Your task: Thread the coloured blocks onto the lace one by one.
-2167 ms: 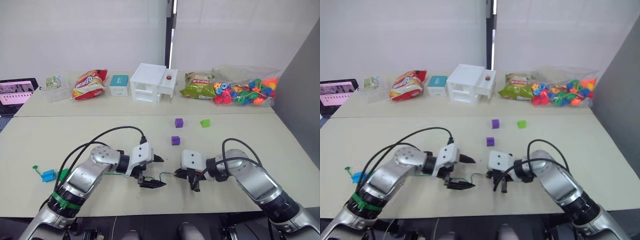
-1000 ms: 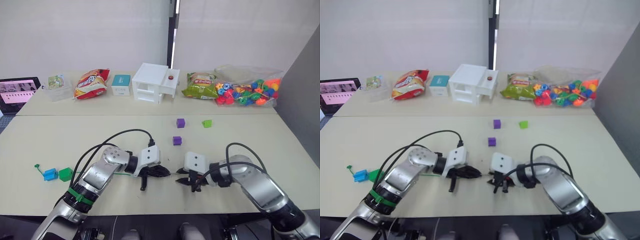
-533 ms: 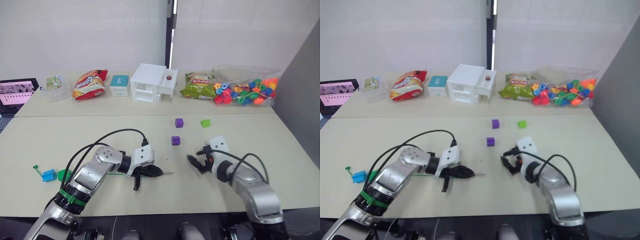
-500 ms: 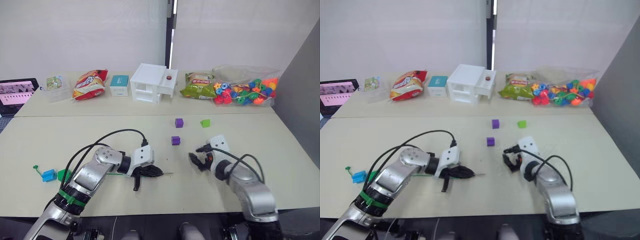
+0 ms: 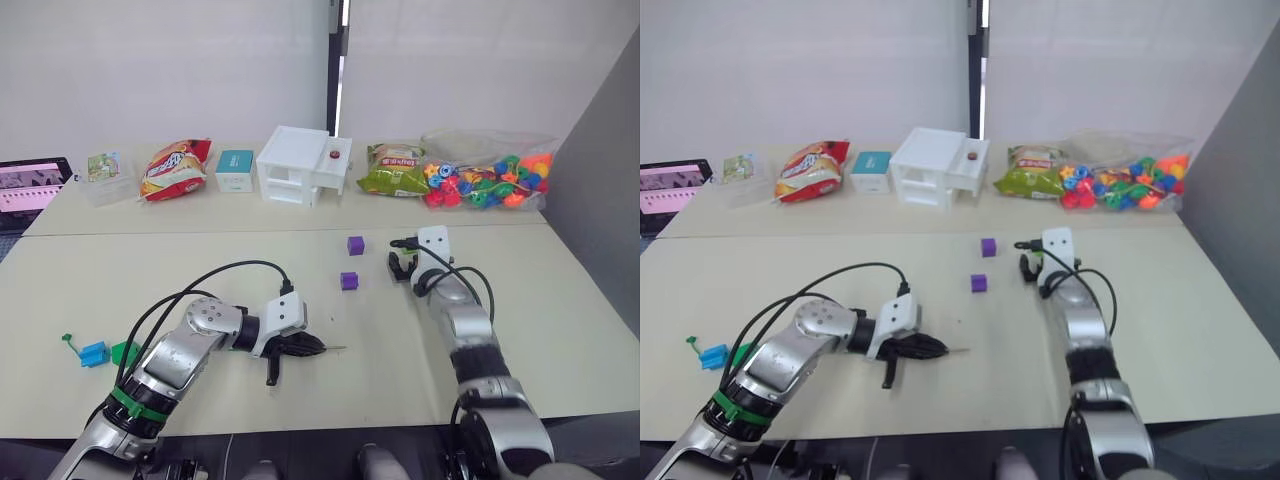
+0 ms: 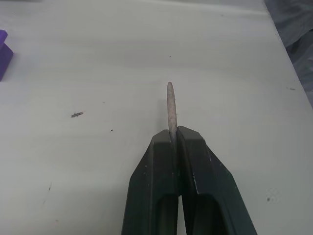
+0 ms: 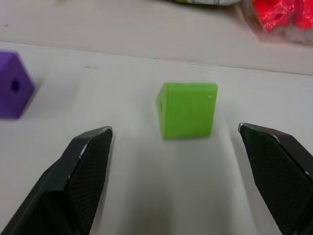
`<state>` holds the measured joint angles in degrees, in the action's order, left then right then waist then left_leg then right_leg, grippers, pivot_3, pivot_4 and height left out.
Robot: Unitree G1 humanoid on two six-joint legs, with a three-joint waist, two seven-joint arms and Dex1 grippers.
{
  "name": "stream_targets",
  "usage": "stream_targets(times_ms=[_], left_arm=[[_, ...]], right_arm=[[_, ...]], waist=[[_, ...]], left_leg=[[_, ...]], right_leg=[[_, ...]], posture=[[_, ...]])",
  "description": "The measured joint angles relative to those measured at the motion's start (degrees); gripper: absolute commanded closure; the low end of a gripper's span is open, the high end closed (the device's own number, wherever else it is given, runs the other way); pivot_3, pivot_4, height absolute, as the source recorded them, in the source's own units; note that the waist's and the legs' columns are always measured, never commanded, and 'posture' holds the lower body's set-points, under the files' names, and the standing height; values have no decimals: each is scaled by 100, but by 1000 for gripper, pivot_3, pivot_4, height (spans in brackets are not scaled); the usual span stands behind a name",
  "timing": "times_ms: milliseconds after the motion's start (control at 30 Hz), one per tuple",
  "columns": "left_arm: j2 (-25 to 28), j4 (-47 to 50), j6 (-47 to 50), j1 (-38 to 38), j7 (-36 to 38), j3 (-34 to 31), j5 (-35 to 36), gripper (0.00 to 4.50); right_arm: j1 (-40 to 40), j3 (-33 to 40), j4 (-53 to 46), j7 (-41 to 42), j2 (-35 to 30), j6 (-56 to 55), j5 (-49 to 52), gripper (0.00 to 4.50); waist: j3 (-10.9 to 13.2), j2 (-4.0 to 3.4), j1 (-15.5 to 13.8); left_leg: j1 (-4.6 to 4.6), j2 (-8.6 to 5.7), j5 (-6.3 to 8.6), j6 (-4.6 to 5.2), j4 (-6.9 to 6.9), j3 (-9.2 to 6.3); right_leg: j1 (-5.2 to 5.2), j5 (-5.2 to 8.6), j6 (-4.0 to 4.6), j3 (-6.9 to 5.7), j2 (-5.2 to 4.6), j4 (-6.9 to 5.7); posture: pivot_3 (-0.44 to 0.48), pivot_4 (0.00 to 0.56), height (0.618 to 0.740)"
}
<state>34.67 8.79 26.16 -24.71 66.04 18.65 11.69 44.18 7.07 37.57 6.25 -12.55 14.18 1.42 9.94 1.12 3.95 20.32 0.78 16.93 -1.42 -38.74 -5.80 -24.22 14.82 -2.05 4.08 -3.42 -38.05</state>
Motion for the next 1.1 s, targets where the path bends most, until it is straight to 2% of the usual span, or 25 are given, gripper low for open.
stream_targets(times_ms=[100, 133, 233, 333, 367, 433, 567, 667, 733, 967, 1000, 1033, 1100], left_arm=[[0, 59, 31, 11, -30, -9, 3, 4500], [1, 68, 36, 15, -32, -11, 4, 4500], [9, 107, 45, 31, -35, -20, 5, 4500], [13, 163, 49, 34, -36, -21, 5, 4500], [17, 163, 52, 37, -38, -23, 5, 4500], [19, 163, 55, 38, -39, -23, 5, 4500], [20, 162, 55, 39, -42, -24, 5, 4500], [24, 165, 52, 40, -42, -27, 6, 4500], [48, 159, 47, 77, -40, -54, 6, 4500], [104, 135, 38, 112, -34, -140, 21, 4500], [104, 128, 38, 112, -34, -155, 27, 4500], [107, 92, 37, 102, -34, -173, 47, 4500], [107, 47, 35, 84, -15, -172, 84, 4500]], right_arm=[[667, 90, 1317, 5, -141, -584, 0, 155], [800, 130, 1604, 33, -175, -744, 0, 394], [1087, 230, 2307, 224, -161, -1083, 55, 1327], [1152, 264, 2554, 356, -100, -1330, 151, 2316], [1152, 271, 2596, 383, -70, -1406, 175, 2789], [1150, 277, 2612, 406, -25, -1487, 211, 3329], [1067, 311, 2402, 467, -18, -1583, 243, 3333], [588, 312, 1363, 448, -2, -1386, 381, 3333], [-85, 257, -117, 325, 88, -853, 429, 3333], [-1963, -209, -5155, -247, 485, 2033, 573, 3333], [-2124, -297, -5628, -293, 537, 2320, 619, 3333], [-2493, -613, -6613, -366, 603, 3038, 700, 3333], [-3132, -1038, -7825, -489, 628, 4031, 842, 3333]], waist=[[0, 0, 27], [0, 0, 30], [0, 0, 50], [0, -1, 88], [0, -1, 99], [0, -1, 115], [-1, -1, 144], [-1, -2, 147], [-3, -6, 140], [-6, -24, 71], [-6, -25, 63], [-7, -25, 44], [-7, -25, -29]], left_leg=[[0, 0, 0, 0, 3, 1], [0, 1, 0, 0, 4, 0], [1, 1, 0, 0, 4, 0], [0, 1, 0, 0, 4, 0], [0, 1, 0, 0, 4, -1], [0, 1, 0, 0, 3, -1], [1, 1, 0, 0, 4, -3], [4, 1, 0, 0, 5, -5], [12, 2, 0, 1, 5, -11], [20, 3, 1, 1, 4, -18], [20, 3, 1, 1, 4, -18], [18, 2, 1, 1, 0, -16], [17, -1, 1, 1, -3, -19]], right_leg=[[-1, 0, 0, 2, -1, 1], [-1, 0, 0, 1, 0, 1], [-1, 0, 0, 2, 0, 2], [0, 0, 0, 2, -1, 1], [0, 0, 0, 2, -1, 0], [0, 0, -1, 2, -1, 0], [-1, 0, -1, 2, -1, -1], [-3, 0, -1, 1, -2, -2], [-9, 0, -1, -2, -2, -7], [-19, 0, -1, -7, 3, -9], [-19, 0, -1, -7, 4, -9], [-15, 0, -1, -5, 4, -6], [-7, 1, -2, -10, 0, -3]], posture=[[0, 150, 740], [0, 150, 740], [0, 150, 740], [0, 150, 740], [0, 150, 740], [0, 150, 740], [0, 150, 740], [0, 150, 740], [0, 150, 740], [0, 150, 740], [0, 150, 740], [0, 150, 740], [0, 150, 740]])
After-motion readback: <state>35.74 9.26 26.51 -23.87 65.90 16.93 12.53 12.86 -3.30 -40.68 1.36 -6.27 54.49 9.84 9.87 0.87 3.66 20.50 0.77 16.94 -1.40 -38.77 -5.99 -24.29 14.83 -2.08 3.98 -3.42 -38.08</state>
